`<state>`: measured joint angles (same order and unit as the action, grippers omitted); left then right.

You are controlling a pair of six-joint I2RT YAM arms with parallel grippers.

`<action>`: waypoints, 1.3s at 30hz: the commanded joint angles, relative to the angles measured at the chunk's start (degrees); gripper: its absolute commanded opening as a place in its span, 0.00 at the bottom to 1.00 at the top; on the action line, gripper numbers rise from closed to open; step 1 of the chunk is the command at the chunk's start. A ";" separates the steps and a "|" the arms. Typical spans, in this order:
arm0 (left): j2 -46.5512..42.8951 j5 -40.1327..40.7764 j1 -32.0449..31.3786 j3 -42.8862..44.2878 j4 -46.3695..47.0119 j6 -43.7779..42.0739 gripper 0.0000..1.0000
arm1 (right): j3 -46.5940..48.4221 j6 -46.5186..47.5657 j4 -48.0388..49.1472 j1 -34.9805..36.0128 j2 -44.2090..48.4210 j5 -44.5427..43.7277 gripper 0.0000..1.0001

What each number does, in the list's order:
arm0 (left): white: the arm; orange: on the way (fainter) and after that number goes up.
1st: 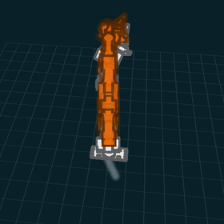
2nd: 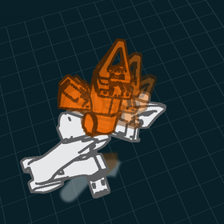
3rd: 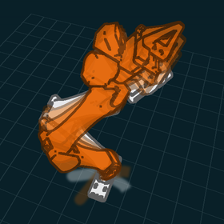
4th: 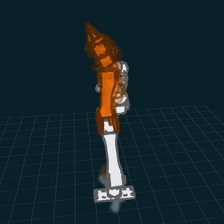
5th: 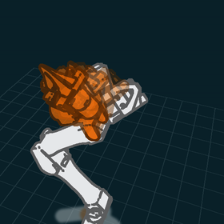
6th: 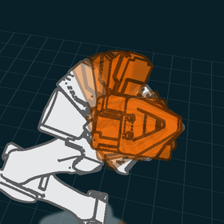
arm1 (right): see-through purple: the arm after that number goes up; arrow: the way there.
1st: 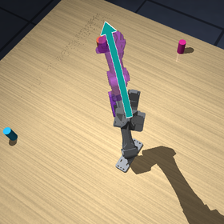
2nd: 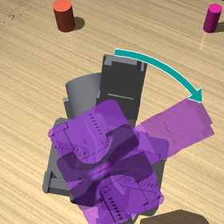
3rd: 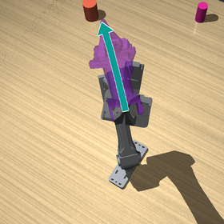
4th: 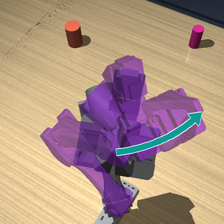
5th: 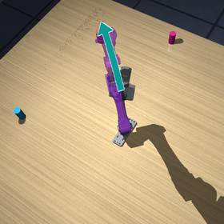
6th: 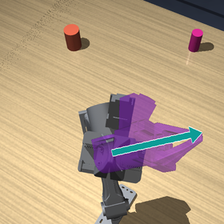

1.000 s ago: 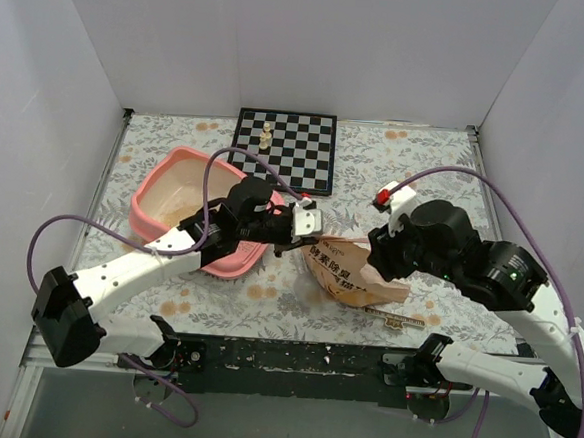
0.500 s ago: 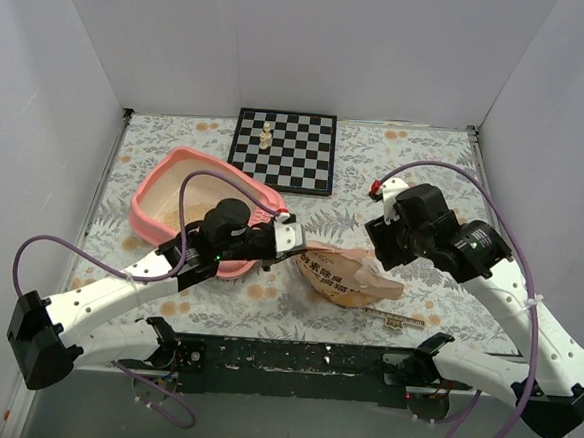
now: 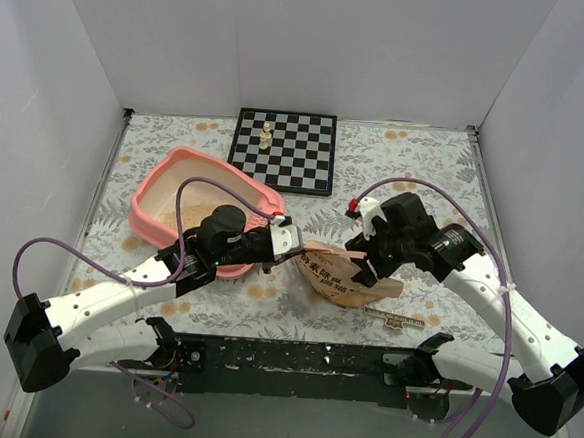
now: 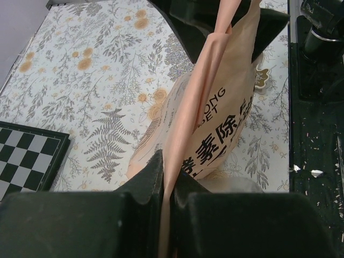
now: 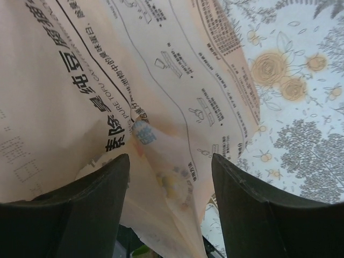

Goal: Fill the litter box with clean litter

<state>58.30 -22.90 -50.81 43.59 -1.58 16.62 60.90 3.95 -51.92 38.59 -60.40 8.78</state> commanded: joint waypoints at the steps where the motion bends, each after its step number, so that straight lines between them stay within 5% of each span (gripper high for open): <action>1: -2.23 0.48 -0.26 -0.35 3.96 0.69 0.00 | -3.24 0.27 4.28 -0.36 1.25 7.13 0.71; 9: -1.79 -0.05 -0.26 -1.40 5.10 1.04 0.00 | -6.06 -2.27 5.95 -0.36 -1.12 6.00 0.73; 11: -2.05 0.30 -0.26 -1.93 5.54 1.13 0.00 | -6.15 -3.33 5.34 -0.36 -2.87 5.03 0.65; 13: -2.49 0.39 -0.26 -2.28 5.71 1.13 0.00 | -5.63 -3.51 4.29 -0.36 -4.54 3.89 0.40; 15: -3.02 0.83 -0.26 -2.72 6.15 1.13 0.00 | -4.49 -6.39 3.24 -0.36 -5.77 -1.71 0.02; 24: -6.44 4.52 -0.26 -4.66 9.84 1.66 0.00 | 6.23 -18.79 4.97 -0.36 -3.94 -33.72 0.01; 34: -7.16 18.75 -0.35 -2.99 12.04 -1.15 0.00 | 9.85 -19.85 15.87 -0.62 -5.52 -43.48 0.01; 39: -5.31 18.42 -0.26 -4.65 14.06 -0.19 0.00 | 7.65 -20.20 18.09 -2.37 -6.74 -42.88 0.01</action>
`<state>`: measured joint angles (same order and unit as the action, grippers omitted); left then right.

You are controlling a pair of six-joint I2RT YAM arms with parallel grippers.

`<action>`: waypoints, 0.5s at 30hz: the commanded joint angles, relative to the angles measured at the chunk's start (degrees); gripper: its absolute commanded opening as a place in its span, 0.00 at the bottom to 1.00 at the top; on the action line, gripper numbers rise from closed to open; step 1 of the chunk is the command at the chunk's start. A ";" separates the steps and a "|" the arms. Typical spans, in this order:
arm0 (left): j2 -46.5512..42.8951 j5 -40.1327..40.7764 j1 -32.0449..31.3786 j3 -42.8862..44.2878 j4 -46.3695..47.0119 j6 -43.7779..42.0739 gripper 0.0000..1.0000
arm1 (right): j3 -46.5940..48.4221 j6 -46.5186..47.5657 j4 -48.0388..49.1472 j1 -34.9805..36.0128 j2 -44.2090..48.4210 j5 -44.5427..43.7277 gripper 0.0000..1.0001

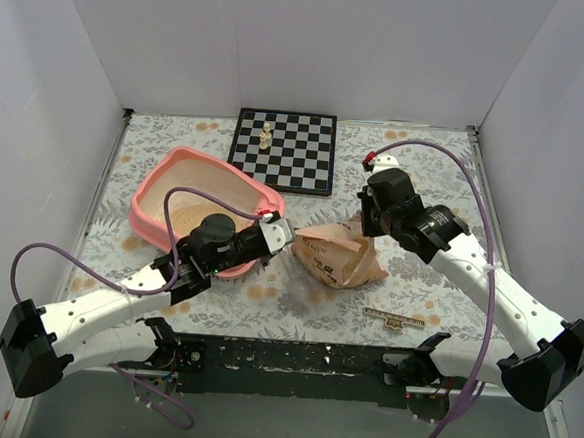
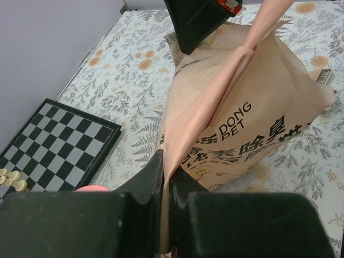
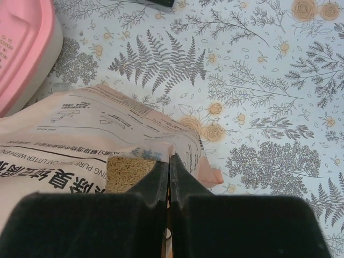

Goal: Fill the litter box with clean litter

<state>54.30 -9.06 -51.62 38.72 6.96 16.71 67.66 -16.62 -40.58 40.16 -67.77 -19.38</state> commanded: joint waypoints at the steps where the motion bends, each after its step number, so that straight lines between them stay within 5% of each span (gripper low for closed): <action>1: -0.78 4.32 0.55 0.04 5.87 -0.01 0.00 | 0.37 0.19 6.57 -4.21 0.45 -14.29 0.01; 4: 0.88 3.09 0.46 -0.66 7.19 1.04 0.00 | 0.19 0.36 5.69 -4.74 1.76 -12.27 0.02; 10: 3.70 1.24 0.46 -1.01 8.68 2.89 0.02 | 8.00 1.06 -4.14 -4.83 5.36 -8.41 0.50; 15: 5.72 0.97 0.55 -0.40 9.30 3.51 0.05 | 10.74 1.94 -10.13 -4.83 11.24 1.07 0.61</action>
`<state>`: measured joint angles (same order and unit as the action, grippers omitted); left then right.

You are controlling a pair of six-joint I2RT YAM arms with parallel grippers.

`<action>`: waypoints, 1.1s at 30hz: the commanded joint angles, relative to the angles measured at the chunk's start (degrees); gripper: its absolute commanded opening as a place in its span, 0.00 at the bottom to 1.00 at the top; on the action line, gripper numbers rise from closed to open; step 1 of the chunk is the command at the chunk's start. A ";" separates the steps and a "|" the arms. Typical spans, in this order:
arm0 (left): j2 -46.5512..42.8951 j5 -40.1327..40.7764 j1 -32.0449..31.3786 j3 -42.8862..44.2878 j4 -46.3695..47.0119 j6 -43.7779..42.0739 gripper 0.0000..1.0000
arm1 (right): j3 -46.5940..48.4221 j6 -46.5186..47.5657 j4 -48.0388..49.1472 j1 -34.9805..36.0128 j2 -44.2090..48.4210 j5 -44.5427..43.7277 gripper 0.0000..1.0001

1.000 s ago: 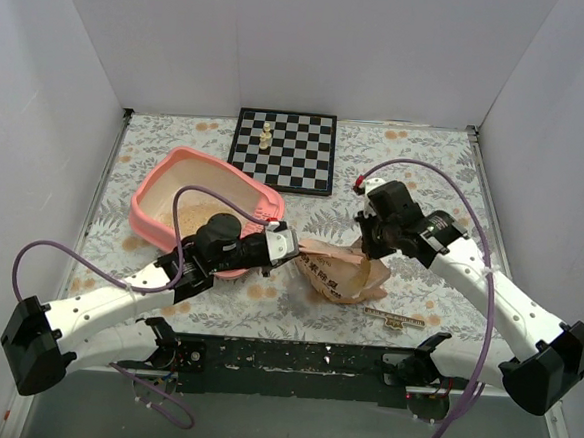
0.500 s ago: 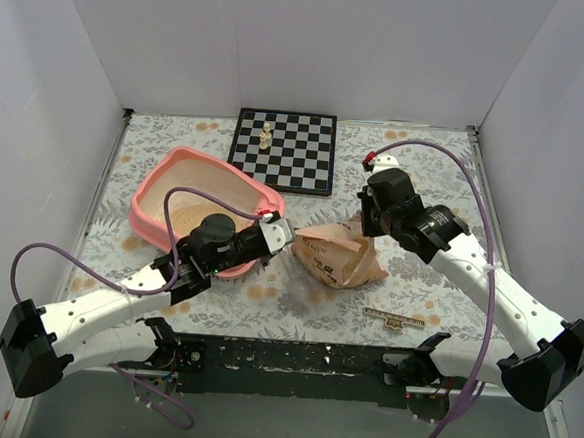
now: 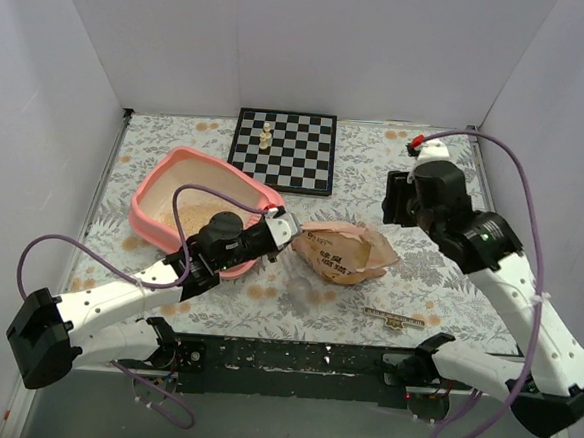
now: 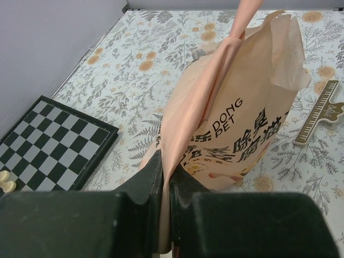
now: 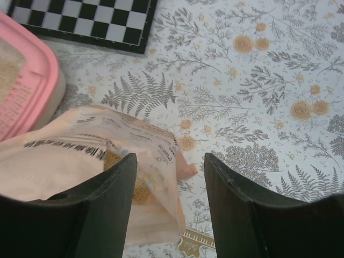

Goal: Fill the litter box with clean litter

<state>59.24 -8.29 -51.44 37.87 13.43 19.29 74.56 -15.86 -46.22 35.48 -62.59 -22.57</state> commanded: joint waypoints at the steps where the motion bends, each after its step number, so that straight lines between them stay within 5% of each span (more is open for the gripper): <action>1: 1.13 0.21 0.38 0.63 2.83 0.84 0.06 | 3.83 1.27 -5.02 -0.15 7.55 7.94 0.63; 5: 1.32 -0.32 0.37 1.68 2.57 0.84 0.18 | 2.08 3.02 -6.16 -0.06 11.52 21.48 0.69; 11: -1.32 -7.43 0.38 6.86 -5.59 0.05 0.55 | -3.89 4.70 -3.54 -0.06 16.09 37.75 0.73; 15: -5.35 -7.45 0.37 12.39 -11.48 1.18 0.58 | -8.02 6.01 -1.95 0.11 17.93 44.17 0.73; 20: -9.67 3.35 0.38 16.70 -19.92 5.31 0.61 | -11.71 6.37 0.86 1.86 18.73 50.59 0.73; 24: -10.55 13.28 0.38 19.26 -26.60 11.46 0.61 | -15.23 4.79 4.37 8.09 18.64 49.65 0.73; 29: -11.26 23.74 0.38 19.26 -32.49 20.60 0.64 | -17.52 1.01 10.26 24.07 15.05 41.22 0.74; 33: -8.98 29.90 0.38 19.26 -37.33 27.37 0.66 | -17.35 0.30 14.30 37.44 6.54 27.87 0.75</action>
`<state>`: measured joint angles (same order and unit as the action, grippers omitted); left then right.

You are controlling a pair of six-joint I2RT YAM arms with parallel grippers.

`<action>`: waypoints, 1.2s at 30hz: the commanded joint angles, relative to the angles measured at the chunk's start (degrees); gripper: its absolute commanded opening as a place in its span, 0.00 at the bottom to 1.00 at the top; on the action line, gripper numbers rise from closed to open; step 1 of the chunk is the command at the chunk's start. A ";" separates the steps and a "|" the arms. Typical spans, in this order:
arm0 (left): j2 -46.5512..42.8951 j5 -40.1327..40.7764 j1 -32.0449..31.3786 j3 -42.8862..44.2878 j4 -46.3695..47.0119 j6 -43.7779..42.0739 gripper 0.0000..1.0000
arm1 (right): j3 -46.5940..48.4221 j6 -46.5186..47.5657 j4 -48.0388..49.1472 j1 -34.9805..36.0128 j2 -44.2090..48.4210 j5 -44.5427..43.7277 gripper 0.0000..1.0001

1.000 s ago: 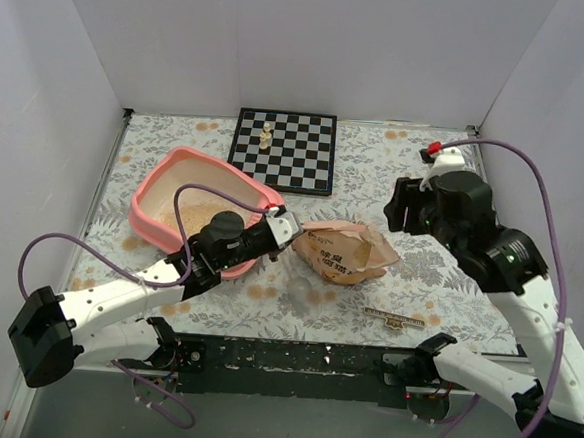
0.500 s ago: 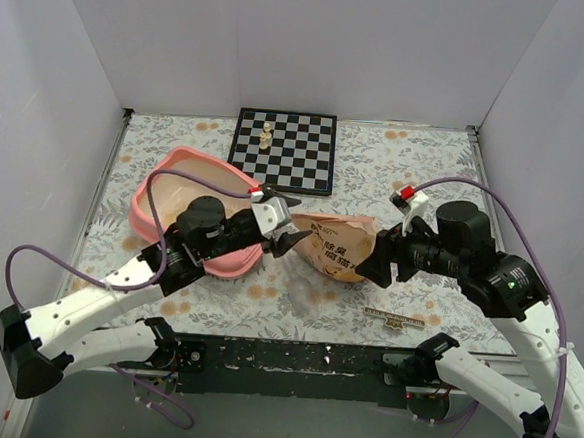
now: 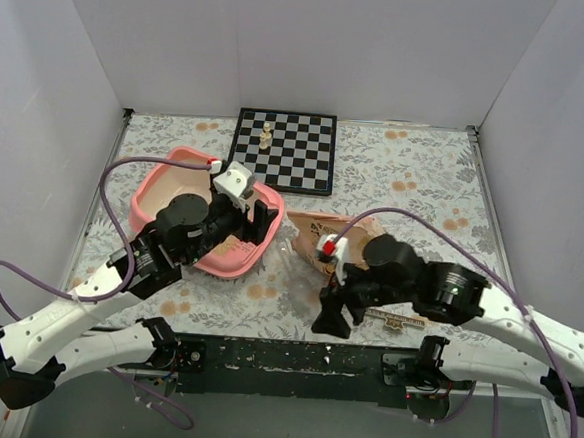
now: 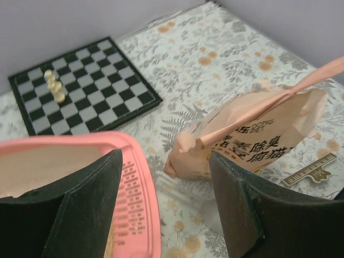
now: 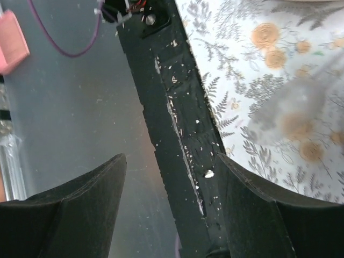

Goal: Fill the litter box with clean litter

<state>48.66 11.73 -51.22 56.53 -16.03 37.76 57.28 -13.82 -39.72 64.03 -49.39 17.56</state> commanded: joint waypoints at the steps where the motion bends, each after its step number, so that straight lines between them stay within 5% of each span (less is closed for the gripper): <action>1: 2.48 12.24 0.24 0.68 -9.01 11.00 0.66 | 0.20 -2.08 8.69 10.14 -8.86 -15.25 0.75; 5: 6.61 17.02 3.22 0.51 -13.14 15.93 0.67 | 1.43 -3.75 13.96 11.20 -18.62 -24.66 0.76; 14: 5.39 -2.58 27.57 -8.71 -4.81 19.72 0.64 | 12.85 -9.81 14.42 10.42 -39.80 -36.46 0.71; 22: 2.58 -5.75 29.42 -17.33 3.37 20.34 0.64 | 15.94 -13.51 15.47 5.94 -50.01 -39.53 0.65; 36: 0.91 -8.39 29.51 -18.74 4.17 21.39 0.64 | 14.36 -12.98 18.10 0.57 -55.29 -38.57 0.55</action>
<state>50.04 4.95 -22.02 37.95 -13.08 58.83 71.70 -26.46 -24.43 65.54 -103.26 -20.75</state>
